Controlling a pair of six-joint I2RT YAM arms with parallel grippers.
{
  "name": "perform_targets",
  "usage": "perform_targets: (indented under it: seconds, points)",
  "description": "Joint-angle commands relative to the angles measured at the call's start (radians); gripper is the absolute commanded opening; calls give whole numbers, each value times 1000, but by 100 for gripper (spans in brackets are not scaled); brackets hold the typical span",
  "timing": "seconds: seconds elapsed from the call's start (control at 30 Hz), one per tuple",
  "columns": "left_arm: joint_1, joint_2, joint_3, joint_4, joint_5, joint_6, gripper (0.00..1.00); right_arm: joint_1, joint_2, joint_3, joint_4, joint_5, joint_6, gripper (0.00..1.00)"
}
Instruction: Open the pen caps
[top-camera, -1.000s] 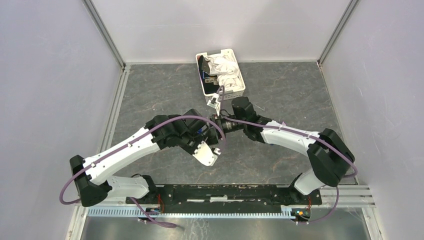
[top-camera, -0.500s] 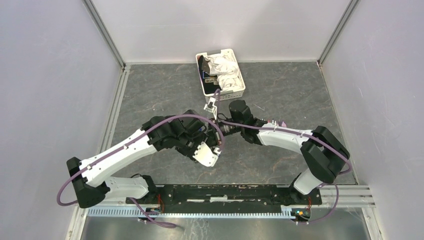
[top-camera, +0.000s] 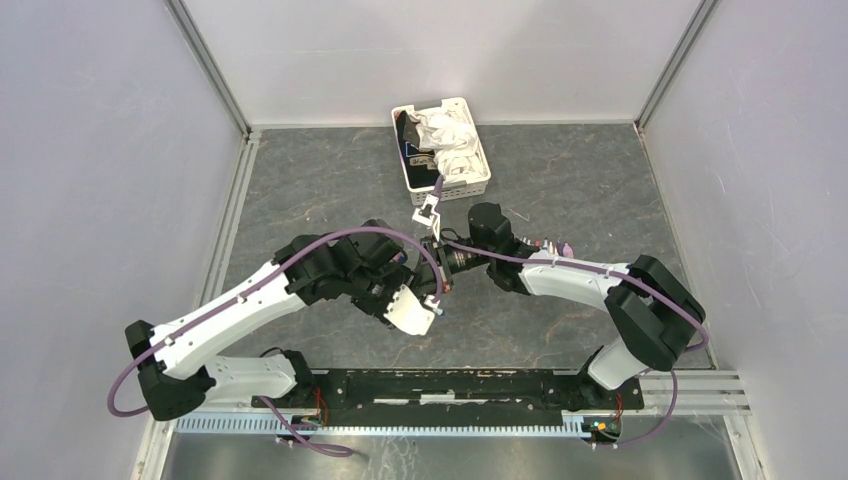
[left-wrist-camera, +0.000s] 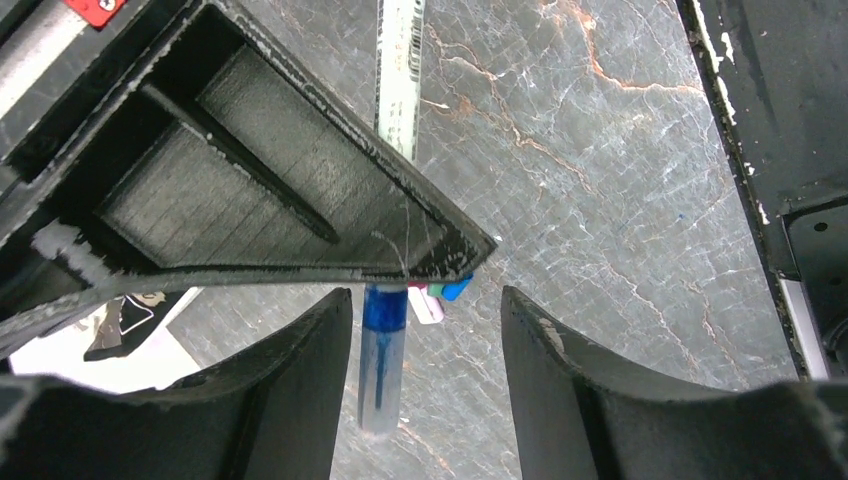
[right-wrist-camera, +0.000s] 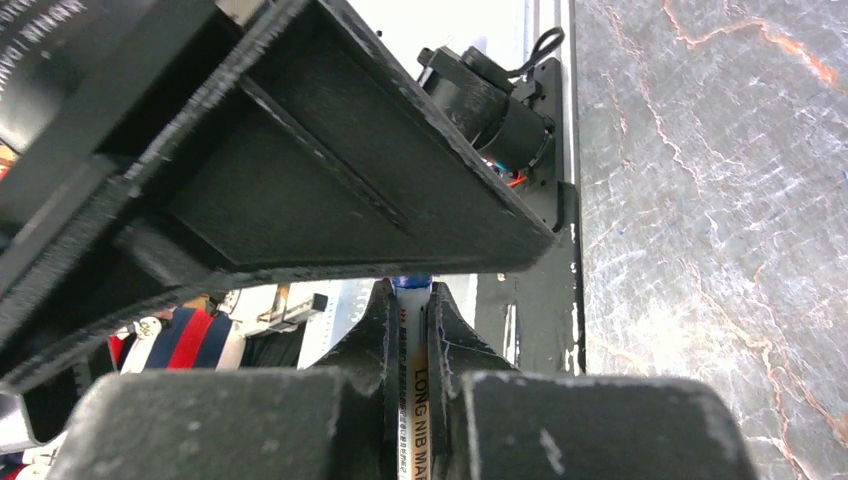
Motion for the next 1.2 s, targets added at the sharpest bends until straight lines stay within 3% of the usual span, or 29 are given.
perform_targets:
  seconds: [0.0,0.07,0.23,0.3,0.33,0.43,0.57,0.67,0.87,0.97,1.17]
  points:
    - [-4,14,32,54,17,-6,59,-1,6,16,145,-43,83,0]
    - [-4,17,33,54,10,25,52,-2,19,12,195,-52,127,0]
    - [-4,17,23,49,-4,83,20,1,50,13,295,-65,215,0]
    - [-4,17,24,49,-4,95,9,0,66,21,293,-67,221,9]
    - [-4,17,26,48,-3,100,6,0,72,26,293,-68,225,20]
    - [-4,17,27,46,-2,109,2,5,93,56,282,-68,229,41]
    - [-4,17,36,40,9,112,2,21,122,121,199,-77,172,47]
    - [-5,22,44,40,21,110,2,30,154,193,112,-74,117,43]
    - [-4,51,78,25,48,90,2,42,198,295,70,-21,71,21]
    - [-5,64,83,39,61,77,2,49,229,336,135,17,118,0]
    - [-4,70,105,81,89,37,2,50,274,338,364,92,269,0]
